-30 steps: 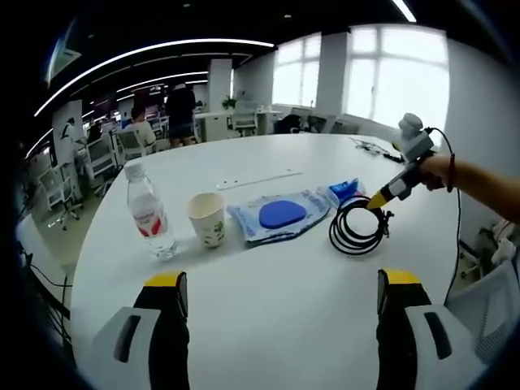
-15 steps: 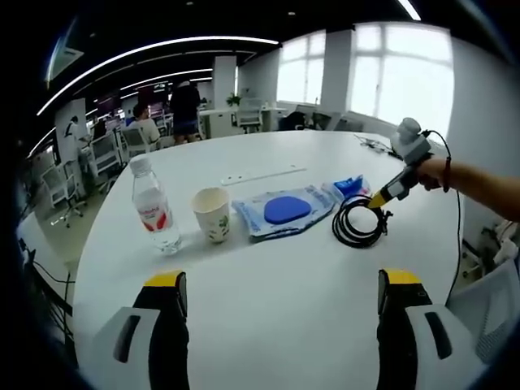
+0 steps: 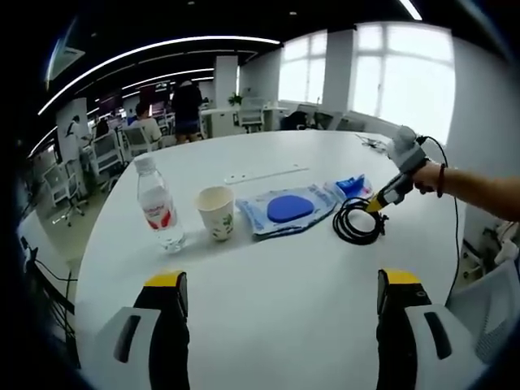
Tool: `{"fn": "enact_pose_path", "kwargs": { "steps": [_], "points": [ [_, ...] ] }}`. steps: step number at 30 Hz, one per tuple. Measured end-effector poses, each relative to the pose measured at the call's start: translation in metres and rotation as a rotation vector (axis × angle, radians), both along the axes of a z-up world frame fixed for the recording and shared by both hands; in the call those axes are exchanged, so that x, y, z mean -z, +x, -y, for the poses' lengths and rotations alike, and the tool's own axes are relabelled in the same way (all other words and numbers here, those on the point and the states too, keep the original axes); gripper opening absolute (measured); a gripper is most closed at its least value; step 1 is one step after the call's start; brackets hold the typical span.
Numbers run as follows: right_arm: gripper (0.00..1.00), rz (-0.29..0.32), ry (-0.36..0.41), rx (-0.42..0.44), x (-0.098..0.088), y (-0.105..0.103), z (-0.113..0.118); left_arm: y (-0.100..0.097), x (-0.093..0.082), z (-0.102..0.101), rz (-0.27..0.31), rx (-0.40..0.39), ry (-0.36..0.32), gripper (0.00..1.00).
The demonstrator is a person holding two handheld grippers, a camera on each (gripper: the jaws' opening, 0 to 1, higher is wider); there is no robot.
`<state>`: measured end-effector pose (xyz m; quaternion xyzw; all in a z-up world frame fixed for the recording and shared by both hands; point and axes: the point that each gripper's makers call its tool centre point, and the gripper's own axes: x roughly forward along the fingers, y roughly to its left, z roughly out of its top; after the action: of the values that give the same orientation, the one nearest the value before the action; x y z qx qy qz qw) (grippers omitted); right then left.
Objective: Arrange the tabletop items into an orderly group along one side of the table until the central work area is clear of visible clutter.
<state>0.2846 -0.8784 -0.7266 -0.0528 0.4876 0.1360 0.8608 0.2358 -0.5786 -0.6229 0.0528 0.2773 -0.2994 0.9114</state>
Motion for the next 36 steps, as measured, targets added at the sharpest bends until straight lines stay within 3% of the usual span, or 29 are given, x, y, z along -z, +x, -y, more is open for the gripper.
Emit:
{"fn": "enact_pose_path", "kwargs": {
  "steps": [12,19,26,31,36],
  "points": [
    [0.02,0.01,-0.105,-0.074,0.007,0.003,0.006,0.0,0.0,-0.006,-0.003,-0.015,0.004,0.97],
    [0.03,0.004,-0.126,-0.113,0.01,0.002,0.007,0.0,0.001,-0.009,-0.003,-0.024,0.006,0.97],
    [0.06,0.021,-0.197,-0.193,0.013,0.003,0.007,0.0,-0.005,-0.01,0.01,-0.024,0.006,0.97],
    [0.11,0.017,-0.183,-0.198,0.013,0.002,0.005,-0.002,-0.005,-0.01,0.008,-0.022,0.005,0.97],
    [0.2,0.042,-0.105,-0.118,0.007,0.006,0.008,-0.003,-0.005,-0.012,0.006,-0.028,0.006,0.98]
  ]
}}
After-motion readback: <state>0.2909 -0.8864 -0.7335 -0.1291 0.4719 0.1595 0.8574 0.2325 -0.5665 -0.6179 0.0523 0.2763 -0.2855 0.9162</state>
